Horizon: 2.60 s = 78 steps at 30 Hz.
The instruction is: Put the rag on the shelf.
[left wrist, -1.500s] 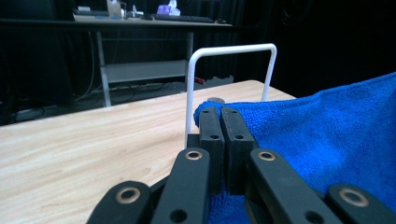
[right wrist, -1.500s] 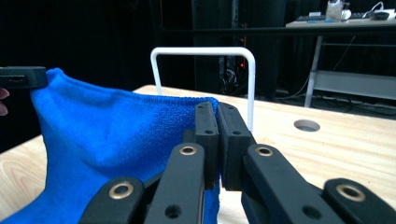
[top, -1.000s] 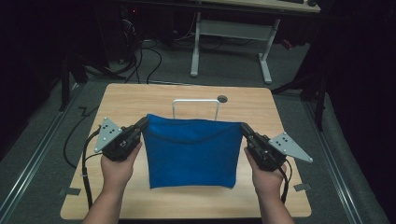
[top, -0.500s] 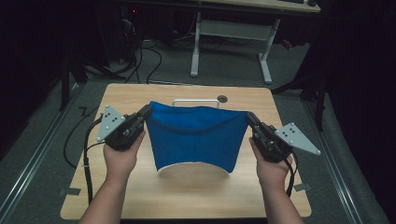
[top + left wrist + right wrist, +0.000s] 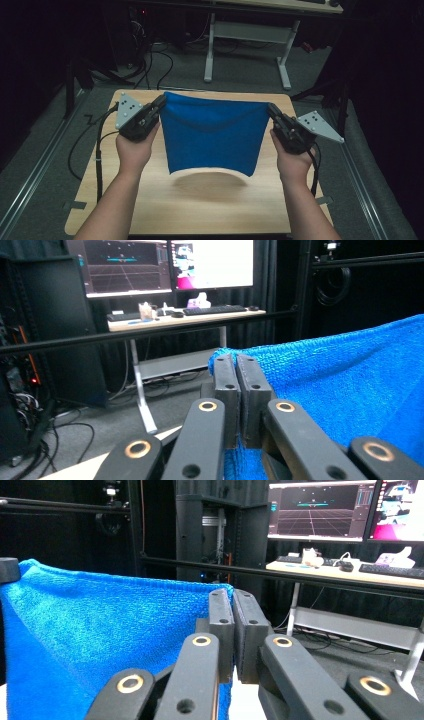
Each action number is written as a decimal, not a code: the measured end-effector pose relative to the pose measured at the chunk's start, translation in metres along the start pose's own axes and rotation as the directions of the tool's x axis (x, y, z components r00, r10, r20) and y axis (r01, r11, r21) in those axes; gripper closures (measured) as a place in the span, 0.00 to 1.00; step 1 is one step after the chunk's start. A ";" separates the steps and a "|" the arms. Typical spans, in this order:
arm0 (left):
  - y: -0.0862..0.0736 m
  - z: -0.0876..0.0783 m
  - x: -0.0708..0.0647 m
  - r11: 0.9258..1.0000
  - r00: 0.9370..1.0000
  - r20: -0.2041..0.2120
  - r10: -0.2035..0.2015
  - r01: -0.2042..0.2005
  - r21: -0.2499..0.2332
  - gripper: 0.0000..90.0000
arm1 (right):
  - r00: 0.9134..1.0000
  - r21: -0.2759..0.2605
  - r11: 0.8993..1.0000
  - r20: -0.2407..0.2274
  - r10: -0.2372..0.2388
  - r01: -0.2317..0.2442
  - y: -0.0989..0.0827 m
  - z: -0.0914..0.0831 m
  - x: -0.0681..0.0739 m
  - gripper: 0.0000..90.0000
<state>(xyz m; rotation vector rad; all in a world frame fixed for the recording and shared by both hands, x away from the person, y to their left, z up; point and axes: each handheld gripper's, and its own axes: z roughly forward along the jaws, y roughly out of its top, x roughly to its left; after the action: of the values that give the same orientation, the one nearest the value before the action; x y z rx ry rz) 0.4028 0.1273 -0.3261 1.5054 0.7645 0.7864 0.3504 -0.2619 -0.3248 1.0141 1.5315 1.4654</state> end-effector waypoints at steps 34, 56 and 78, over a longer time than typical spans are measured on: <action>0.018 0.114 0.054 0.988 0.983 -0.142 0.120 -0.105 0.109 0.99 | 0.990 0.087 0.993 0.110 -0.089 0.080 0.020 0.129 -0.040 0.98; -0.076 0.131 0.068 0.954 0.992 -0.121 0.034 0.004 0.301 0.99 | 0.993 0.260 0.962 0.061 -0.104 0.085 -0.044 0.170 -0.045 0.98; -0.121 0.126 0.054 0.920 0.998 -0.070 0.000 0.027 0.391 0.99 | 0.997 0.339 0.940 0.045 -0.064 0.045 -0.093 0.157 -0.052 0.98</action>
<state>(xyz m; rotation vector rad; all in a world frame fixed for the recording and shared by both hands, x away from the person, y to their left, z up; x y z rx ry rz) 0.5353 0.1112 -0.4521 1.8340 1.0278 0.7034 0.5122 -0.2512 -0.4240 1.1880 1.7947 1.1472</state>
